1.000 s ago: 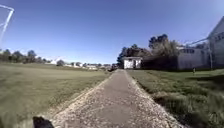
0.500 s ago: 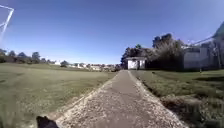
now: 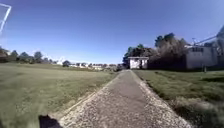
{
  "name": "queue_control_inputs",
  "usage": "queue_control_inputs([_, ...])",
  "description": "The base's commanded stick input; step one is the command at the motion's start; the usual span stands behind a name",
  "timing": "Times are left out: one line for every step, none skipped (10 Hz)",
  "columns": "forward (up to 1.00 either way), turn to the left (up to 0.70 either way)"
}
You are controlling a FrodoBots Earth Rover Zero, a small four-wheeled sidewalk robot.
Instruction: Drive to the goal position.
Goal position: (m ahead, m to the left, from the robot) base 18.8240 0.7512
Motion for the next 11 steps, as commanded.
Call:
queue_control_inputs([0.50,-0.27])
queue_control_inputs([0.50,-0.27])
queue_control_inputs([0.50,-0.22])
queue_control_inputs([0.50,-0.05])
queue_control_inputs([0.50,0.00])
queue_control_inputs([0.50,0.00])
queue_control_inputs([0.50,0.00])
queue_control_inputs([0.50,0.00])
queue_control_inputs([0.50,0.00])
queue_control_inputs([0.50,0.00])
queue_control_inputs([0.50,0.00])
